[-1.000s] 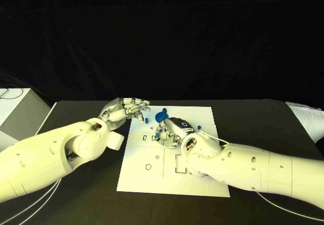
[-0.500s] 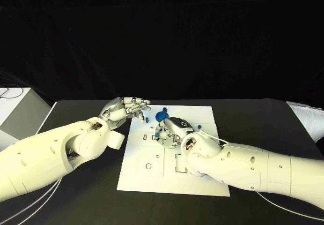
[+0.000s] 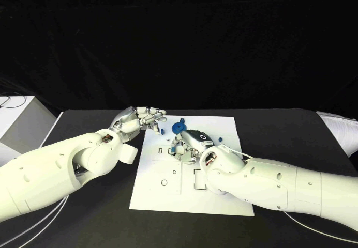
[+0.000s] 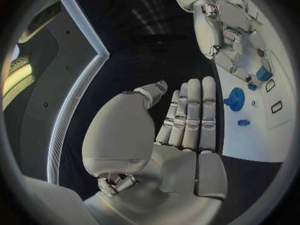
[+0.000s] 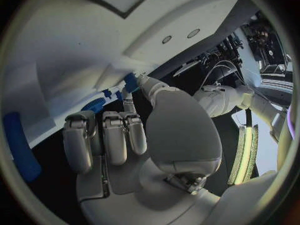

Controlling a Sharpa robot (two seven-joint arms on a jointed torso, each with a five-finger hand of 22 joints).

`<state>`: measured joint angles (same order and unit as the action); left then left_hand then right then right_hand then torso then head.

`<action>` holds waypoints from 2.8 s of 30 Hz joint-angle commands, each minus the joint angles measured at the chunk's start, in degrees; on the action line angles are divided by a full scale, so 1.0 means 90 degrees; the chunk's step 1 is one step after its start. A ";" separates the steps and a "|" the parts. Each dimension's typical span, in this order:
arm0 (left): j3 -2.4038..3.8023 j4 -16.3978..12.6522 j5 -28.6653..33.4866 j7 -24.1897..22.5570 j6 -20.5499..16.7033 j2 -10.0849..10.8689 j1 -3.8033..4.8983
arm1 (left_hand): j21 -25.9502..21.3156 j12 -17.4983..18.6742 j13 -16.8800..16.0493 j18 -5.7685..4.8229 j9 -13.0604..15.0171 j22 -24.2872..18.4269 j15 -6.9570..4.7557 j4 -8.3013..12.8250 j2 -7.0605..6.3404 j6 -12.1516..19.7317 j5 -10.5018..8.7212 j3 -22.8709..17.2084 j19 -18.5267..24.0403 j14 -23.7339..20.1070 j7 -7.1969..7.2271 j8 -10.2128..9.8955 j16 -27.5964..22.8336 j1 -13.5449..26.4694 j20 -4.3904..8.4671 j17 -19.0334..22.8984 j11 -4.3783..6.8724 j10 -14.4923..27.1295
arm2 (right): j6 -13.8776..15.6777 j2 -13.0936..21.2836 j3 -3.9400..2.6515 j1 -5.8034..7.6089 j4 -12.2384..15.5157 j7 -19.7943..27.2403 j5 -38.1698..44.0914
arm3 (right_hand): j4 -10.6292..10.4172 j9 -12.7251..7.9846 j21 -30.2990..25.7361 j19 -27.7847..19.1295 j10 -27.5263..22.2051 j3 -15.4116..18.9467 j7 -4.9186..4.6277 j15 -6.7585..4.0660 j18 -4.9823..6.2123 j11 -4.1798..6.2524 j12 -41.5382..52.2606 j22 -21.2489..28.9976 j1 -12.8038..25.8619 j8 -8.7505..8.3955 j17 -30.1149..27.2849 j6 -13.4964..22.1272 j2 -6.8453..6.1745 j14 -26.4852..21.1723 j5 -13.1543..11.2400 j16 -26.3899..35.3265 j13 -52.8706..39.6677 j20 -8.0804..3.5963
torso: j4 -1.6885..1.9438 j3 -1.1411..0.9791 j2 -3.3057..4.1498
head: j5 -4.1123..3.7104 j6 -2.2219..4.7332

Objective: Assemble the parts on the task board

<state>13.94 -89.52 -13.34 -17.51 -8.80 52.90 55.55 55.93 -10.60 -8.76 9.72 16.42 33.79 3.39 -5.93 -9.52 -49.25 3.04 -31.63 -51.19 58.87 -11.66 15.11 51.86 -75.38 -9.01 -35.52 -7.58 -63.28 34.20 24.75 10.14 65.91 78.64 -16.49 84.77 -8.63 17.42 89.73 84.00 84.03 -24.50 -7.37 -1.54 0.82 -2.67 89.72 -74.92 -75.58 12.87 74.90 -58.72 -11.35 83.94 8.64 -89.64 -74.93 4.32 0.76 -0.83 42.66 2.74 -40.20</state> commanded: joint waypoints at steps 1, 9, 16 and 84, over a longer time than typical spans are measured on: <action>0.0004 -0.0004 0.0014 -0.0035 0.0108 -0.0012 -0.0001 | 0.0034 0.0007 -0.0001 0.0090 0.0006 -0.0008 0.0023 -0.0005 0.0043 0.0019 -0.0022 0.0013 -0.0034 0.0030 -0.0003 -0.0025 0.0021 0.0030 -0.0018 -0.0006 -0.0003 0.0041 | -0.0191 0.0001 0.0015 -0.0022 0.0004 -0.0036 0.0094 | -0.0005 -0.0014 0.0030 0.0667 0.0659 0.0045 0.0001 0.0012 -0.0092 -0.0006 0.0026 -0.1676 0.0005 0.0003 0.1623 0.0076 -0.0067 0.0661 -0.0032 -0.0021 -0.1670 0.0015 | 0.0001 0.0001 0.0001 | -0.0022 -0.0002; 0.0004 0.0000 0.0014 -0.0033 0.0120 -0.0011 -0.0002 | 0.0034 0.0007 -0.0001 0.0090 0.0006 -0.0008 0.0023 -0.0005 0.0043 0.0019 -0.0022 0.0013 -0.0034 0.0030 -0.0003 -0.0025 0.0021 0.0030 -0.0018 -0.0006 -0.0003 0.0041 | -0.0174 -0.0002 0.0016 -0.0023 0.0004 -0.0060 0.0106 | -0.0018 -0.0020 0.0030 0.0667 0.0648 0.0073 -0.0010 0.0022 -0.0092 -0.0017 0.0013 -0.1676 0.0025 -0.0002 0.1614 0.0097 -0.0092 0.0659 -0.0036 -0.0018 -0.1659 0.0022 | 0.0001 0.0000 0.0002 | -0.0017 -0.0009; 0.0004 0.0002 0.0014 -0.0031 0.0118 -0.0010 -0.0002 | 0.0034 0.0007 -0.0001 0.0090 0.0006 -0.0008 0.0023 -0.0005 0.0043 0.0019 -0.0022 0.0013 -0.0034 0.0030 -0.0003 -0.0025 0.0021 0.0030 -0.0018 -0.0006 -0.0003 0.0041 | -0.0103 -0.0006 0.0016 -0.0023 0.0002 -0.0060 0.0099 | -0.0099 -0.0077 0.0030 0.0667 0.0492 0.0217 -0.0081 0.0077 -0.0092 -0.0078 -0.0165 -0.1676 0.0103 -0.0090 0.1597 0.0300 -0.0172 0.0655 -0.0052 -0.0011 -0.1506 0.0069 | 0.0002 -0.0001 0.0005 | -0.0017 -0.0011; -0.0950 0.1701 -0.4951 0.5206 0.2909 -0.1548 0.1553 | 0.3180 -0.7036 -0.5751 -0.0743 0.1567 0.4730 -0.0438 -0.1181 0.0090 0.0591 -0.0018 0.0344 -0.3320 0.3395 0.0483 0.2527 0.4170 0.1588 0.0393 -0.5885 0.0515 -0.1091 | -0.0138 0.2271 -0.0201 0.1115 0.0549 0.1601 -0.2511 | -0.0833 -0.0182 0.0030 0.0667 0.0315 0.1319 -0.0194 0.0179 -0.0092 -0.0185 -0.0341 -0.1676 -0.0641 0.0085 0.1578 0.0718 0.0010 0.0650 0.0592 -0.0003 -0.1335 0.0179 | 0.0006 -0.0090 -0.0450 | 0.0163 -0.0246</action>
<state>5.49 -74.66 -54.60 27.61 12.79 39.41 69.25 84.39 -74.09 -60.57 3.89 30.50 74.95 -0.09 -16.48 -9.31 -43.83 3.03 -28.89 -80.99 84.05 -7.45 37.59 89.53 -60.97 -5.85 -74.94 -3.16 -73.20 34.68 45.20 8.36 75.91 83.64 -1.73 62.50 -15.97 15.77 89.73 84.00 84.02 -12.44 -9.14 -0.22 0.82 -4.10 86.40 -74.90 -81.24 13.50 74.94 -52.27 -10.96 84.01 13.65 -89.63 -74.94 5.56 0.88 -1.60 38.63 4.09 -42.37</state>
